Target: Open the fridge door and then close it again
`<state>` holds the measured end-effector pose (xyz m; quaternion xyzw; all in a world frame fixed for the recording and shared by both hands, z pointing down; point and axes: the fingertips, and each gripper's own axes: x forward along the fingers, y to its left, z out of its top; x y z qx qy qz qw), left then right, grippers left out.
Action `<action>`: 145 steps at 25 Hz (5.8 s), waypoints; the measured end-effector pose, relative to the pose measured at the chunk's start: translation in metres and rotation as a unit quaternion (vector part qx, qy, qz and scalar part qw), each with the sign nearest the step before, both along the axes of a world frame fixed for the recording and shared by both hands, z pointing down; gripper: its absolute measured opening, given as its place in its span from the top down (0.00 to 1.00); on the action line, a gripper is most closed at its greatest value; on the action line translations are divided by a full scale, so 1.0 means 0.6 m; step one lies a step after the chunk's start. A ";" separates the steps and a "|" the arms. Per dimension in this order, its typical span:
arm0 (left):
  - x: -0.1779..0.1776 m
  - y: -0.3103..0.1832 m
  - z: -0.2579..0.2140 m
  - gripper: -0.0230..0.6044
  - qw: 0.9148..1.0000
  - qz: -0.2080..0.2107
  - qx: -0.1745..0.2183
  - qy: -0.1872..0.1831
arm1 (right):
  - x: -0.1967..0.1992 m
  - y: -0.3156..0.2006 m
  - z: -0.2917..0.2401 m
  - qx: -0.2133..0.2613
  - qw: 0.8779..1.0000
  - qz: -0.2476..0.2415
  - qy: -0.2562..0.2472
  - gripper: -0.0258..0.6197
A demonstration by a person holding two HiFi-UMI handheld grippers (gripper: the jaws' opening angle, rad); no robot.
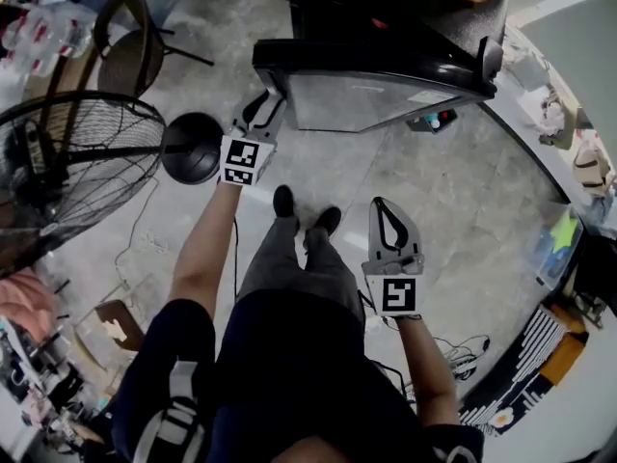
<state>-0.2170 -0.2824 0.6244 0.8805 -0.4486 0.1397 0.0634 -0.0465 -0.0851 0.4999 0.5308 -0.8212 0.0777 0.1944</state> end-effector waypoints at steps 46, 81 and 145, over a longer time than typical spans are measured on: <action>0.084 0.365 -0.014 0.85 0.998 -0.053 -0.011 -0.037 | 0.016 0.262 -0.077 0.020 0.999 0.046 0.013 0.93; 0.247 0.538 -0.017 0.88 0.998 -0.003 -0.014 -0.061 | 0.142 0.392 -0.089 0.030 0.994 0.097 0.030 0.93; 0.021 0.597 -0.206 0.93 0.999 0.027 0.042 0.017 | 0.005 0.303 -0.064 0.042 0.996 0.076 0.009 0.48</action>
